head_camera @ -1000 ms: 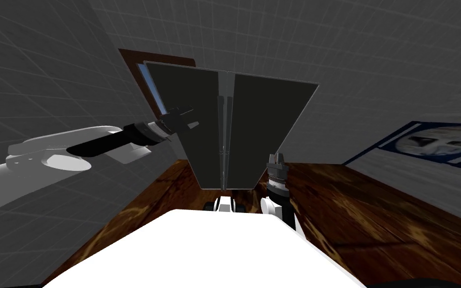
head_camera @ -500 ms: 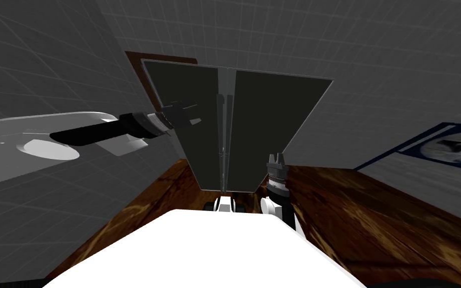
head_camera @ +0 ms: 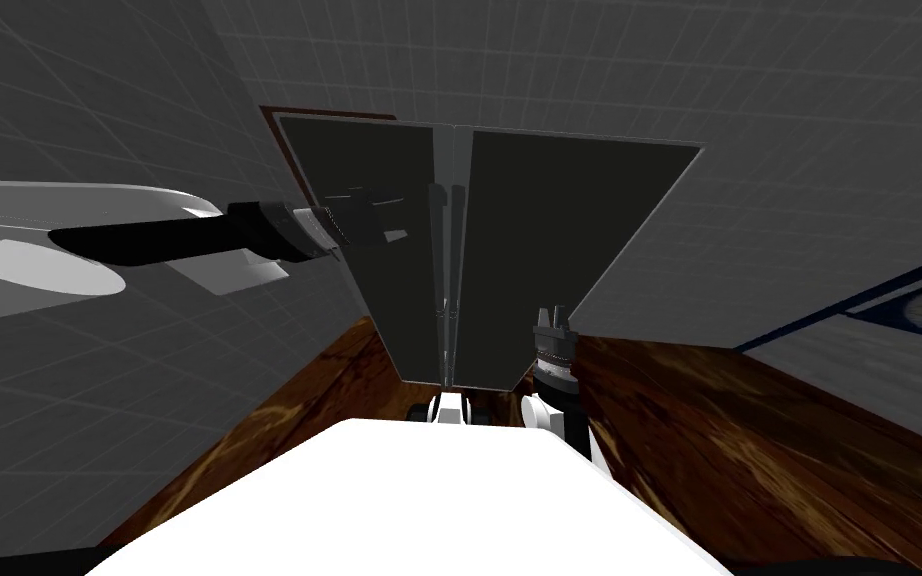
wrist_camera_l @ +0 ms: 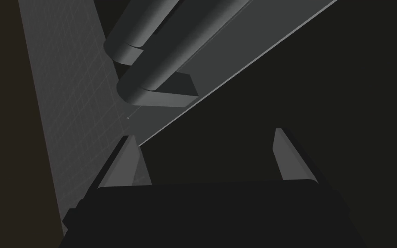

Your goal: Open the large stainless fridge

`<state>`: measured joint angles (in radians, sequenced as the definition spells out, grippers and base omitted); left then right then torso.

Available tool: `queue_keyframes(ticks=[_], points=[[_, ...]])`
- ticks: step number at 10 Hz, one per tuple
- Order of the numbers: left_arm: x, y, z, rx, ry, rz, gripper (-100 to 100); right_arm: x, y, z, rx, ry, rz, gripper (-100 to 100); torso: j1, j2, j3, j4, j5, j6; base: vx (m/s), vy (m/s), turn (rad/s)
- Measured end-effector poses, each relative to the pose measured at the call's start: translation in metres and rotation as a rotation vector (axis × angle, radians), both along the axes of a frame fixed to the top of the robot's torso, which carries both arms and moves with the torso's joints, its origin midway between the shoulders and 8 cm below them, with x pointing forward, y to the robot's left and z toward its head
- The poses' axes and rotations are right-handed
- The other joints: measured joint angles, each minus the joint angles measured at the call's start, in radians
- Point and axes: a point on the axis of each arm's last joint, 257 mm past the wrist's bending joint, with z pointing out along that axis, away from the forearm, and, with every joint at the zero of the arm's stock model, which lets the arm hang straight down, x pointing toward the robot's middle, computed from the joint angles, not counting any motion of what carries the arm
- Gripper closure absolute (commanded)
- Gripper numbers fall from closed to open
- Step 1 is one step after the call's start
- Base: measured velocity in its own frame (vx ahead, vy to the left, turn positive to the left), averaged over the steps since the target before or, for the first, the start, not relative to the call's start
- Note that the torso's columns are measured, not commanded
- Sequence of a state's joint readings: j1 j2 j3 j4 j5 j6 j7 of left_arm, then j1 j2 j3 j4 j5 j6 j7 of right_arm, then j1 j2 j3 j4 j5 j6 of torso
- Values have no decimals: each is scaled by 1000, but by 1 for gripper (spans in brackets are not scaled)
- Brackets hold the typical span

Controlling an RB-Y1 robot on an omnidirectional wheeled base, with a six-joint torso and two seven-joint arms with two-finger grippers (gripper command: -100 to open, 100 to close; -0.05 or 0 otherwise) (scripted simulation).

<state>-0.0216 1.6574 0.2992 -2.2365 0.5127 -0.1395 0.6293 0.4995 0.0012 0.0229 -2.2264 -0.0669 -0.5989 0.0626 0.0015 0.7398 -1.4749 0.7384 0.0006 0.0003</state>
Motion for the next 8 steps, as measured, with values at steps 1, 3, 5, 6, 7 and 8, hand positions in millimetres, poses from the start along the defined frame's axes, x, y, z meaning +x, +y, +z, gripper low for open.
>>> queue_keyframes(ticks=[1, 3, 5, 6, 7, 8], points=[[0, -5, 6, 11, 3, -2, -100, 0, 0, 0, 0, 0, 0, 0, -1, -1, 0, 0, 0, -1, 40, -26, 89], [-3, -14, 12, 36, 13, -3, -100, 0, 0, 0, 0, 0, 0, 0, -2, -2, -1, -1, -1, 0, 49, -31, 94], [-8, -24, 18, 63, 23, -3, -100, 0, 0, 0, 0, 0, 0, 0, -2, -2, -1, 0, -1, 0, 40, -31, 82], [-8, -28, 19, 78, 33, -1, -100, 0, 0, 0, 0, 0, 0, 0, -1, -2, -1, 0, -1, 0, 18, -14, -12], [-8, -31, 20, 86, 32, 1, -100, 0, 0, 0, 0, 0, 0, 0, 0, -1, -1, 0, 0, 0, 25, -21, 91], [-11, -37, 24, 100, 32, 1, -100, 0, 0, 0, 0, 0, 0, 0, -1, -1, -1, 0, 0, -1, 26, -24, 68]])
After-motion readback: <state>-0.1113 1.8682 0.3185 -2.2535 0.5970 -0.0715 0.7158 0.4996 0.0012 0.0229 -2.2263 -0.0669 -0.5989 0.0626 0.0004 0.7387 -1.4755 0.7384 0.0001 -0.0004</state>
